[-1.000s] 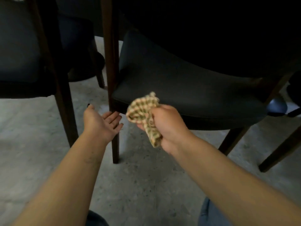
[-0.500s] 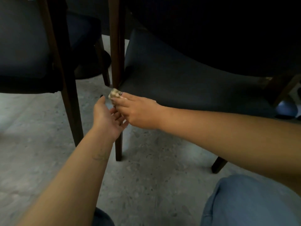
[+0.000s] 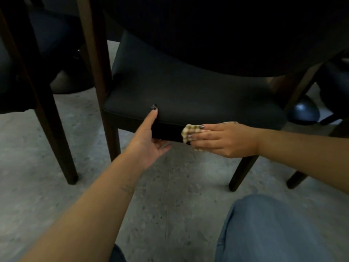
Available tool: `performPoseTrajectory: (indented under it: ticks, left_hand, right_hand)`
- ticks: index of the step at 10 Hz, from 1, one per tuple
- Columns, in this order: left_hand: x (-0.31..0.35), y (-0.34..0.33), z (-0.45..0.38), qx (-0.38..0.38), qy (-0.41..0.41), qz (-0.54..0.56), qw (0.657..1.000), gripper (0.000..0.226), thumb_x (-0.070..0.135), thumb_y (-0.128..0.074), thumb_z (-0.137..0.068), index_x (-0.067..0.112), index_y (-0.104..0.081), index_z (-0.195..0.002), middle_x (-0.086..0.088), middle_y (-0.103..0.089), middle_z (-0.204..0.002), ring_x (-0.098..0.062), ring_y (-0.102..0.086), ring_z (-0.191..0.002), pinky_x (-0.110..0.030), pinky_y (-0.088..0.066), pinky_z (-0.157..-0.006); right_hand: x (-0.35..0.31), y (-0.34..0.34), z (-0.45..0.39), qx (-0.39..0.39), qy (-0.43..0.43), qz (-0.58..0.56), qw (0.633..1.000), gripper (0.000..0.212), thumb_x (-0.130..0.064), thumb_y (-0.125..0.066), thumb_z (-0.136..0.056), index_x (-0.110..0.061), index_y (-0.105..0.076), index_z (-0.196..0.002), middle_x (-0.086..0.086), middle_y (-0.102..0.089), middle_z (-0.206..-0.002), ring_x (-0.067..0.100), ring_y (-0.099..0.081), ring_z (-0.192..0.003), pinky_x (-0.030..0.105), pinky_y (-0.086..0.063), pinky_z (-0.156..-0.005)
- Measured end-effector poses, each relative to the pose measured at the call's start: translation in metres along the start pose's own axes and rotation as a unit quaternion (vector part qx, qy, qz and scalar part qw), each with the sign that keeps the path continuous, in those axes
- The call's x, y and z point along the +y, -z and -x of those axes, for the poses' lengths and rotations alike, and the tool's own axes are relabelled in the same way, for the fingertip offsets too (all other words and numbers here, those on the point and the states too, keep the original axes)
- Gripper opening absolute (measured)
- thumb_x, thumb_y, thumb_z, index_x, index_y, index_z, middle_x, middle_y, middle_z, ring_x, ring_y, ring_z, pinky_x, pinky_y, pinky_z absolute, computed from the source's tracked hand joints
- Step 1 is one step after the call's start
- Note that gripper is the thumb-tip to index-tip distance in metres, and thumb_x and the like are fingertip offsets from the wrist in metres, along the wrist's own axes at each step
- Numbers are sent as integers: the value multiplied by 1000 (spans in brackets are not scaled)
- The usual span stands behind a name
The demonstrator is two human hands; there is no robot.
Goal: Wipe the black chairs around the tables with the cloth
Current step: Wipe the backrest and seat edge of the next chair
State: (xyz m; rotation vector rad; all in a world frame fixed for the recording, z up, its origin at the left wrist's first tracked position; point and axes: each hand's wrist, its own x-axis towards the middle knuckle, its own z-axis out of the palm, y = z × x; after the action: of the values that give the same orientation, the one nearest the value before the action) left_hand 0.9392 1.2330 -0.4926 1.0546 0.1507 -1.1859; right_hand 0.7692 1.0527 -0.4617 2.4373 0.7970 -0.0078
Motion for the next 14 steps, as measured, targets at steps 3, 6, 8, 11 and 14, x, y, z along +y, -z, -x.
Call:
performPoseTrajectory:
  ticks: [3, 6, 8, 11, 14]
  left_hand:
    - [-13, 8, -13, -69, -15, -49, 996, 94, 63, -67, -68, 23, -34, -147, -10, -61, -130, -30, -65, -110, -51, -46, -95]
    - [-11, 14, -17, -131, -31, -113, 984, 71, 68, -51, -77, 26, -48, -134, -8, -65, -127, -27, -67, -109, -49, -45, -99]
    - [-11, 15, -16, -121, -41, -126, 984, 70, 70, -53, -75, 28, -50, -130, -7, -67, -124, -26, -68, -107, -50, -47, -95]
    - [-12, 18, -21, -96, -36, -156, 982, 102, 79, -55, -67, 36, -20, -153, -4, -37, -153, -29, -29, -142, -58, -16, -113]
    - [-1, 18, -11, -21, -52, -62, 996, 73, 56, -64, -82, 28, -36, -144, 0, -59, -128, -20, -57, -113, -54, -27, -113]
  right_hand:
    - [-25, -13, 111, -46, -158, -32, 986, 62, 1, -74, -67, -4, -56, -126, 11, -50, -138, 29, -35, -136, 54, -22, -114]
    - [-63, -9, 132, 258, -805, -208, 492, 52, 1, -45, -93, -8, -39, -144, 7, -39, -148, 15, -35, -137, 20, -26, -114]
    - [-20, -7, 15, 442, -821, -357, -47, 47, 2, -40, -93, -13, -47, -137, 9, -61, -119, 19, -61, -94, 31, -52, -82]
    - [-47, 45, -103, 378, -756, -517, -138, 27, 0, -41, -94, 9, -52, -117, 1, -40, -66, 11, -38, -54, 24, -34, -53]
    - [-56, 99, -51, 385, -670, -634, -30, 22, -12, -48, -96, -9, -68, -105, 8, -70, -104, 20, -70, -82, 21, -49, -61]
